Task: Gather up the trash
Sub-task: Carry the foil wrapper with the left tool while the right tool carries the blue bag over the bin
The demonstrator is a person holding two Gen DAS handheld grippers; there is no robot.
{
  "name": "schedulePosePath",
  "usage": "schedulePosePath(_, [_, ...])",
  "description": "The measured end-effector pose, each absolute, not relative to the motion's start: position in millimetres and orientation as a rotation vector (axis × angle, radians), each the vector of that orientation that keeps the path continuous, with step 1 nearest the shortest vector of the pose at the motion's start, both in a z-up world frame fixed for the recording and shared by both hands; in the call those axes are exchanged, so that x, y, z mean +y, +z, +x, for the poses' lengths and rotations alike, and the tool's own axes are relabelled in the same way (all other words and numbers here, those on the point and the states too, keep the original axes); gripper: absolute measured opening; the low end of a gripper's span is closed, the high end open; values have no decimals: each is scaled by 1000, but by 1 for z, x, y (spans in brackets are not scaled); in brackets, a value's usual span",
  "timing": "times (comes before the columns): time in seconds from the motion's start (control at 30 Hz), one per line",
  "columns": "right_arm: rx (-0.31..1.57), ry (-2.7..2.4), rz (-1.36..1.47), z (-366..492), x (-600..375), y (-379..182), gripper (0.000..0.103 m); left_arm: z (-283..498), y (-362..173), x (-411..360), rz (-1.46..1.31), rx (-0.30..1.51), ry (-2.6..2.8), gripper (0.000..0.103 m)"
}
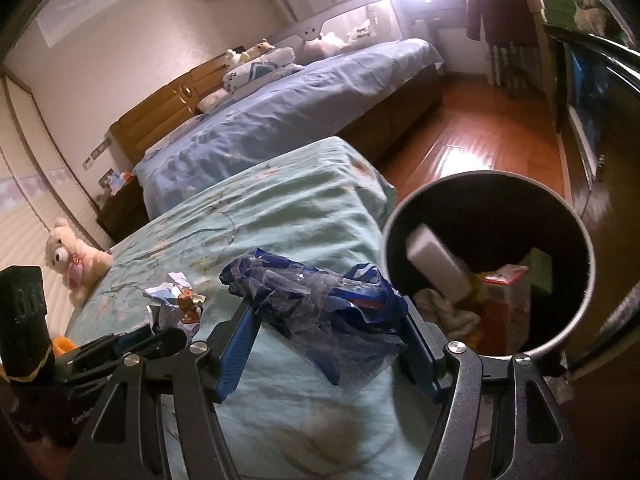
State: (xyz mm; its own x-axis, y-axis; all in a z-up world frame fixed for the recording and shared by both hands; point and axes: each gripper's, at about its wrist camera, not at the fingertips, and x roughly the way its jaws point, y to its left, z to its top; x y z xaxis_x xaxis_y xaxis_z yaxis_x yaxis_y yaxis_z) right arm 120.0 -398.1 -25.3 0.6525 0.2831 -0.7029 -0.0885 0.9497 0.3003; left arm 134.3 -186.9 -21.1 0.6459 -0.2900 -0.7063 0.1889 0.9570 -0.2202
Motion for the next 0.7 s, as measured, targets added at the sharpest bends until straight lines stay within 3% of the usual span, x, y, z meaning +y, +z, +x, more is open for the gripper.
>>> schedulePosePath(0.7, [811,92,307,112,-464,-24,69,149,-13,-246,-45,815,-339,31])
